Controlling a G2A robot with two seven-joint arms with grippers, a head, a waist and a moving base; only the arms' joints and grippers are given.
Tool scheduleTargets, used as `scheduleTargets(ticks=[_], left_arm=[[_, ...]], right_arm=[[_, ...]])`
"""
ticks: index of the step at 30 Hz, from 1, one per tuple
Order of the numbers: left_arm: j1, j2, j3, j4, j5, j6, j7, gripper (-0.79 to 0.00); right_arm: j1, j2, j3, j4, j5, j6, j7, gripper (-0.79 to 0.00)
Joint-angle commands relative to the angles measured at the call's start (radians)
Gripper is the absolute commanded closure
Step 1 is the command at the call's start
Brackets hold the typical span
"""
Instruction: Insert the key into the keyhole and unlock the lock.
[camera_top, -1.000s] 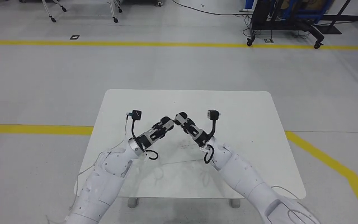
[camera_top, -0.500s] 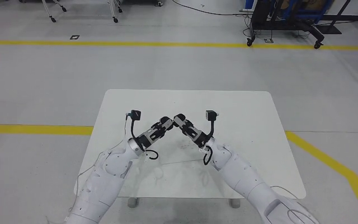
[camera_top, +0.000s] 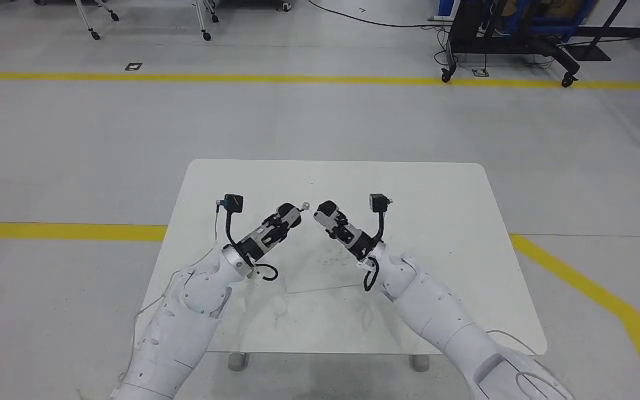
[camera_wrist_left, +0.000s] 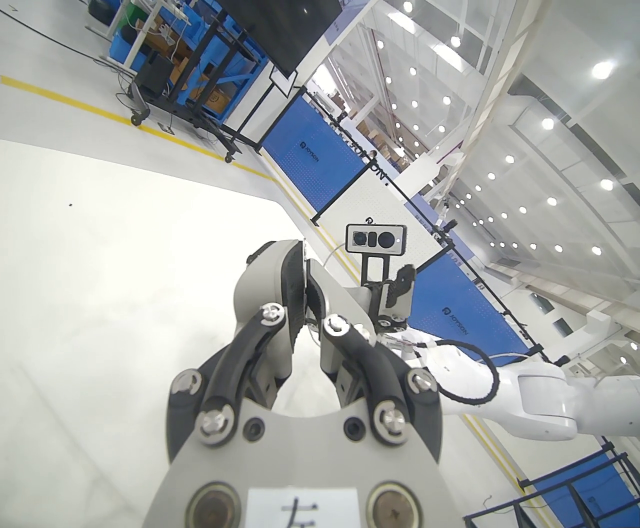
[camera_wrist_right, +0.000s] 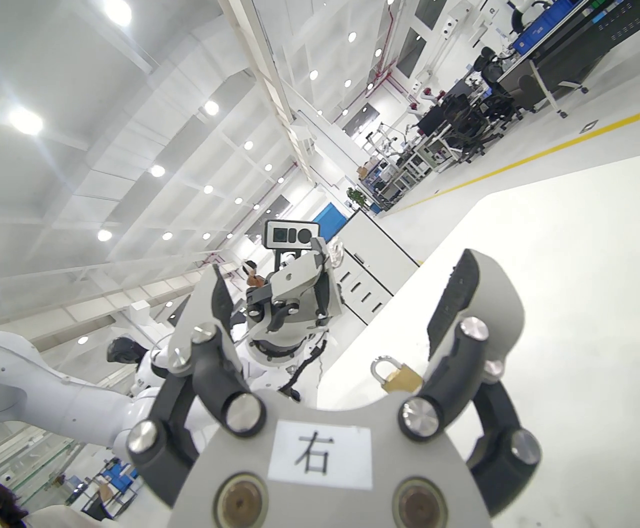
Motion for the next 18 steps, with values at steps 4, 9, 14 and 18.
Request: scheduleTargets(ticks=[4, 9, 14, 18], left_arm=[[0.002, 0.005, 0.005, -0.01, 0.007, -0.001, -0.061, 0.0], [-0.032, 0.012, 0.038, 0.016, -0.131, -0.043, -0.303, 0.0], [-0.055, 0.02, 0.048, 0.036, -0.208, -0.073, -0.445, 0.0], [-0.06, 0.025, 0.058, 0.036, -0.206, -0.089, -0.478, 0.0]], right_arm=[[0.02, 0.064, 0.077, -0.035, -0.165, -0.056, 0.184, -0.785], [-0.021, 0.134, 0.132, -0.173, 0.021, -0.056, 0.498, -0.785], [-0.031, 0.185, 0.141, -0.225, 0.265, -0.056, 0.854, -0.785], [-0.031, 0.215, 0.12, -0.266, 0.349, 0.013, 0.928, -0.594]])
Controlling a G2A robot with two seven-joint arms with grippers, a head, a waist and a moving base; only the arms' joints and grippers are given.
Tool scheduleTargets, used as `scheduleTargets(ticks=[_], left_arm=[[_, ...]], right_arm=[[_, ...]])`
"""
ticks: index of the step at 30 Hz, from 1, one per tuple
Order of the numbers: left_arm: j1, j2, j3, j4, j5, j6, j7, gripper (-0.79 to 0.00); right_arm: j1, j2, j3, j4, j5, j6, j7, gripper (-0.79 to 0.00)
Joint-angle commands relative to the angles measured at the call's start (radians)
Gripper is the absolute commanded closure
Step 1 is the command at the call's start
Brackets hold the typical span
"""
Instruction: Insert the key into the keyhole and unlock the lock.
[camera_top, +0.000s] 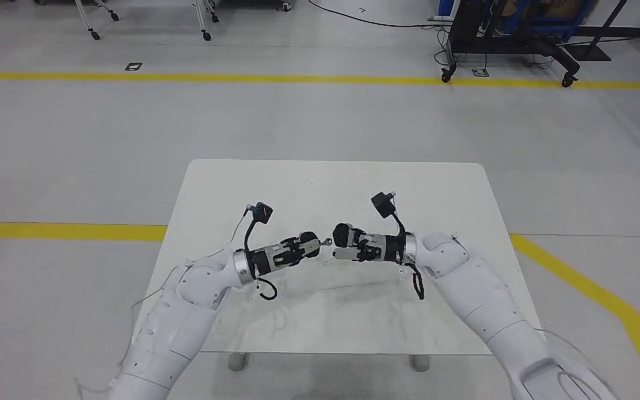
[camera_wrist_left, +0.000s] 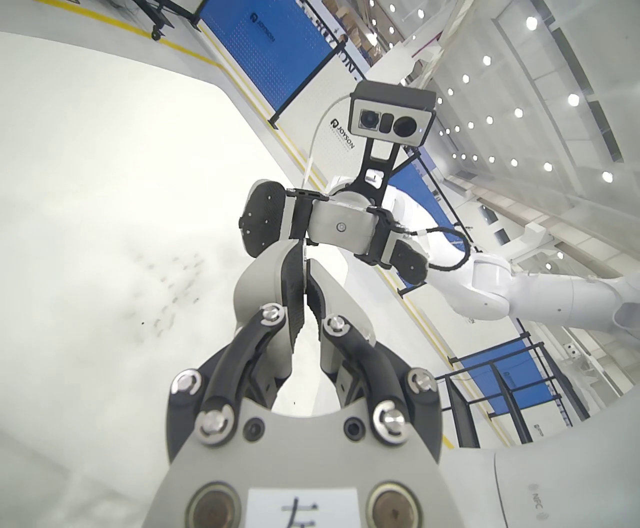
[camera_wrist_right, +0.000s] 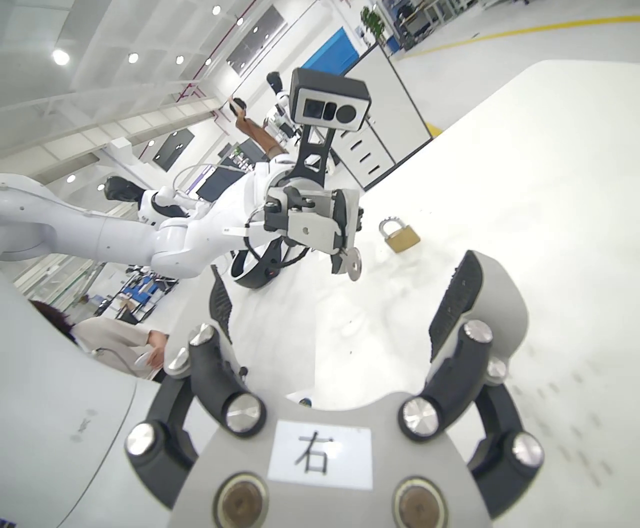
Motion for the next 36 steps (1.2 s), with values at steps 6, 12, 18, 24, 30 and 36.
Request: scheduleTargets(ticks=[6, 12, 18, 24, 30, 36], left_arm=[[-0.006, 0.005, 0.017, 0.003, 0.007, -0.01, -0.017, 0.0], [-0.011, 0.007, 0.034, 0.005, 0.013, -0.012, -0.019, 0.0], [-0.015, 0.011, 0.043, 0.004, 0.023, -0.014, -0.012, 0.0], [-0.016, 0.014, 0.05, 0.004, 0.029, -0.015, 0.002, 0.0], [-0.018, 0.016, 0.062, 0.002, 0.041, -0.013, 0.01, -0.08], [-0.017, 0.021, 0.034, 0.006, 0.038, -0.008, 0.087, -0.785]], right_arm=[[0.005, 0.039, -0.043, -0.027, 0.058, 0.047, 0.041, -0.477], [0.023, 0.056, -0.086, -0.014, 0.079, 0.054, 0.048, -0.369], [0.043, 0.064, -0.118, 0.003, 0.097, 0.046, 0.04, -0.243], [0.06, 0.067, -0.149, 0.031, 0.12, 0.048, 0.042, 0.0], [0.071, 0.068, -0.174, 0.044, 0.142, 0.039, 0.034, 0.0], [0.071, 0.077, -0.182, 0.057, 0.165, 0.005, 0.0, 0.0]])
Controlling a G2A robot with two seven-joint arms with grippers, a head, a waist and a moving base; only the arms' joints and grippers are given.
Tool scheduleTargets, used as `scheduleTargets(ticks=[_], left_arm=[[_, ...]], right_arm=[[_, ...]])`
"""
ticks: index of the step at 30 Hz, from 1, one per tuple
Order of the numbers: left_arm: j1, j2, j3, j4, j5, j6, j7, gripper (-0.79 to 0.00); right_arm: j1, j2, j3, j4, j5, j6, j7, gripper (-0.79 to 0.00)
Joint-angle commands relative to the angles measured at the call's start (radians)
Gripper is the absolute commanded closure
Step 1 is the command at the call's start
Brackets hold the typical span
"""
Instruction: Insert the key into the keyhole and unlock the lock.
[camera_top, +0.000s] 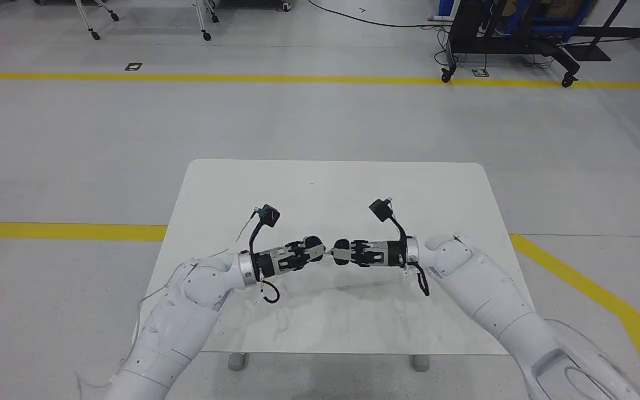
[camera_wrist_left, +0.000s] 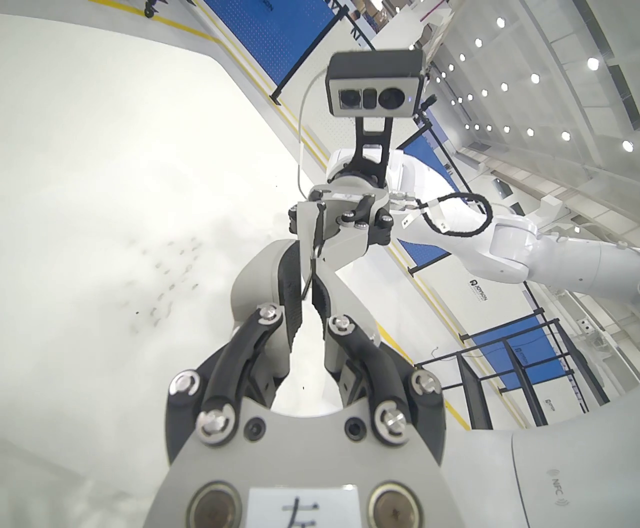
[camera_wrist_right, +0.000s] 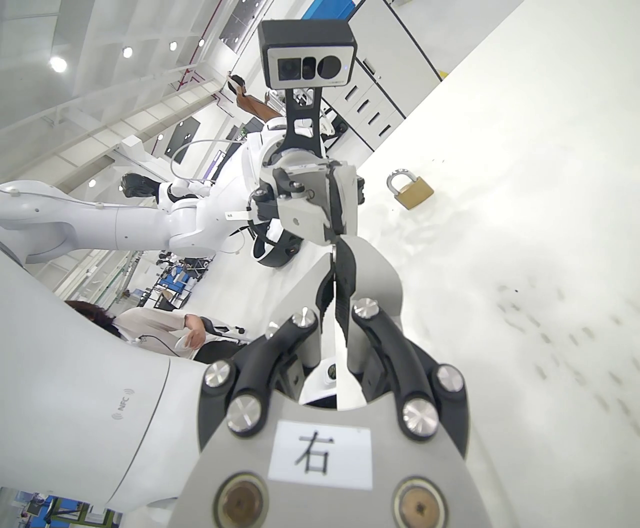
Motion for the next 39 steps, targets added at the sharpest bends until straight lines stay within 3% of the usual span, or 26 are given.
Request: scheduleTargets(ticks=[1, 9, 21, 26, 32, 35, 39], left_arm=[[0.008, 0.002, -0.019, -0.001, -0.018, -0.005, 0.048, -0.785], [0.029, 0.008, -0.08, -0.007, -0.054, 0.01, 0.163, -0.785], [0.046, 0.013, -0.102, -0.032, -0.038, 0.01, 0.188, -0.785], [0.145, 0.048, -0.242, -0.154, 0.189, -0.01, 0.235, -0.785], [0.295, 0.088, -0.412, -0.336, 0.474, -0.002, 0.201, -0.785], [0.34, 0.099, -0.448, -0.409, 0.617, -0.009, 0.197, -0.785], [0.353, 0.107, -0.452, -0.434, 0.808, -0.013, 0.2, -0.785]], right_arm=[[-0.003, 0.005, 0.007, 0.014, 0.008, -0.022, -0.022, 0.0], [-0.087, 0.034, 0.134, 0.003, 0.072, -0.066, -0.166, 0.0], [-0.087, 0.034, 0.134, 0.003, 0.072, -0.066, -0.166, 0.0], [-0.087, 0.034, 0.134, 0.003, 0.072, -0.066, -0.166, 0.0], [-0.087, 0.034, 0.134, 0.003, 0.072, -0.066, -0.166, 0.0], [-0.087, 0.034, 0.134, 0.003, 0.072, -0.066, -0.166, 0.0], [-0.087, 0.034, 0.134, 0.003, 0.072, -0.066, -0.166, 0.0]])
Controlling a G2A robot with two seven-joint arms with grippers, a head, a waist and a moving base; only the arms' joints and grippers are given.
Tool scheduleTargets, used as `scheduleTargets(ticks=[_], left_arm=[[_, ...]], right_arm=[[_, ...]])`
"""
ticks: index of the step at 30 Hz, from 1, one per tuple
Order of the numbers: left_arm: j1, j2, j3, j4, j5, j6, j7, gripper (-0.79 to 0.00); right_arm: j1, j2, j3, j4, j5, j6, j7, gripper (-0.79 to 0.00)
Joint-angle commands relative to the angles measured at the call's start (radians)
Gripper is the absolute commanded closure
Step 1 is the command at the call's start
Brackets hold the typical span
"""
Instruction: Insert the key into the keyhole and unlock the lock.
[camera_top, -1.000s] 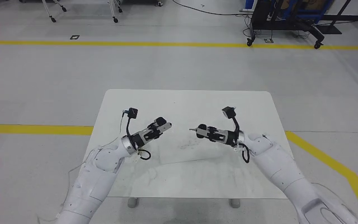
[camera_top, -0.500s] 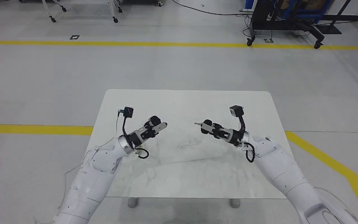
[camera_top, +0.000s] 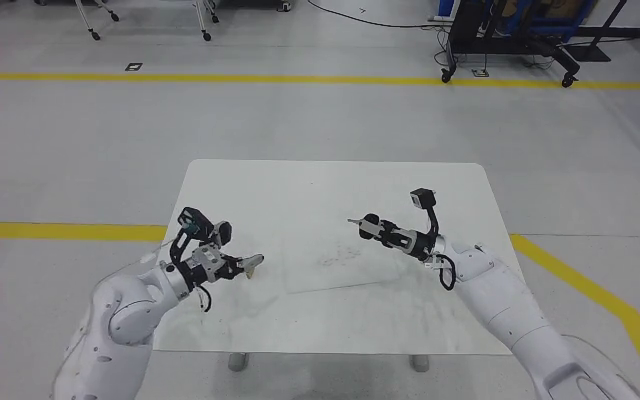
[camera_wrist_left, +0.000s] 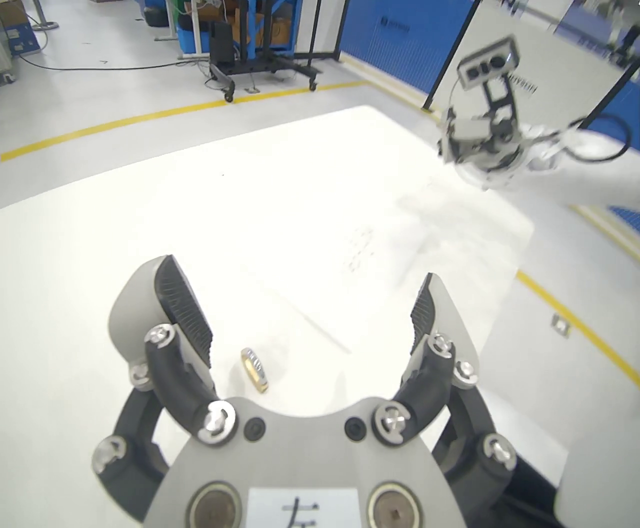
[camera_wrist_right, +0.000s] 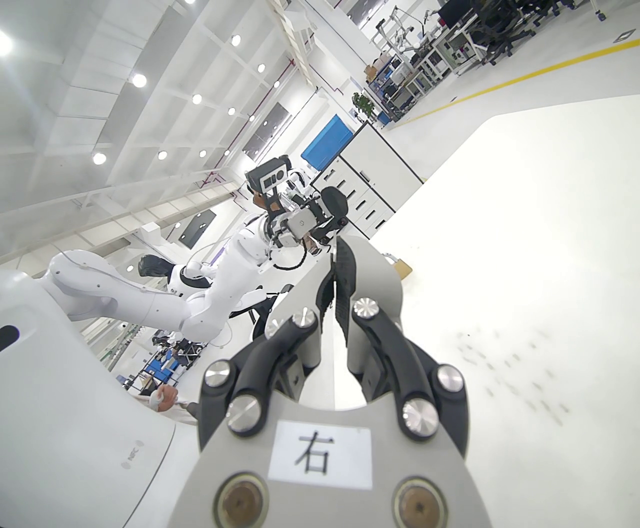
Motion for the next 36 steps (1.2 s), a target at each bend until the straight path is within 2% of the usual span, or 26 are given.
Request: scheduleTargets(ticks=[1, 3, 6, 7, 11, 12, 14, 20, 23, 27, 29, 31, 32, 36], left_arm=[[-0.002, 0.003, 0.006, 0.0, 0.11, 0.013, 0.0, -0.785], [-0.002, 0.004, 0.019, -0.004, 0.176, 0.047, -0.008, -0.785], [0.002, 0.004, 0.042, -0.003, 0.22, 0.087, -0.027, -0.653], [0.003, 0.004, 0.055, 0.001, 0.232, 0.105, -0.05, -0.57], [-0.015, -0.002, 0.109, 0.021, 0.234, 0.197, -0.146, -0.508], [-0.027, -0.002, 0.117, 0.026, 0.243, 0.222, -0.178, -0.449], [-0.045, -0.004, 0.137, 0.033, 0.254, 0.262, -0.226, -0.4], [-0.076, -0.005, 0.167, 0.038, 0.249, 0.286, -0.267, -0.32], [-0.085, -0.005, 0.182, 0.048, 0.25, 0.285, -0.292, -0.32], [-0.097, -0.005, 0.202, 0.062, 0.253, 0.287, -0.303, -0.268], [-0.101, -0.005, 0.211, 0.067, 0.255, 0.285, -0.307, -0.228], [-0.105, -0.005, 0.216, 0.07, 0.256, 0.288, -0.305, -0.043], [-0.106, -0.004, 0.218, 0.072, 0.258, 0.289, -0.307, 0.0], [-0.116, -0.004, 0.227, 0.084, 0.261, 0.298, -0.304, 0.0]], right_arm=[[0.0, 0.0, 0.0, 0.0, 0.0, 0.0, 0.0, 0.0], [0.0, 0.0, 0.0, 0.0, 0.0, 0.0, 0.0, 0.0], [0.0, 0.0, 0.0, 0.0, 0.0, 0.0, 0.0, 0.0], [0.0, 0.0, 0.0, 0.0, 0.0, 0.0, 0.0, 0.0], [0.0, 0.0, 0.0, 0.0, 0.0, 0.0, 0.0, 0.0], [0.0, 0.0, 0.0, 0.0, 0.0, 0.0, 0.0, 0.0], [0.0, 0.0, 0.0, 0.0, 0.0, 0.0, 0.0, 0.0], [0.0, 0.0, 0.0, 0.0, 0.0, 0.0, 0.0, 0.0], [0.0, 0.0, 0.0, 0.0, 0.0, 0.0, 0.0, 0.0], [0.0, 0.0, 0.0, 0.0, 0.0, 0.0, 0.0, 0.0], [0.0, 0.0, 0.0, 0.0, 0.0, 0.0, 0.0, 0.0], [0.0, 0.0, 0.0, 0.0, 0.0, 0.0, 0.0, 0.0], [0.0, 0.0, 0.0, 0.0, 0.0, 0.0, 0.0, 0.0], [0.0, 0.0, 0.0, 0.0, 0.0, 0.0, 0.0, 0.0]])
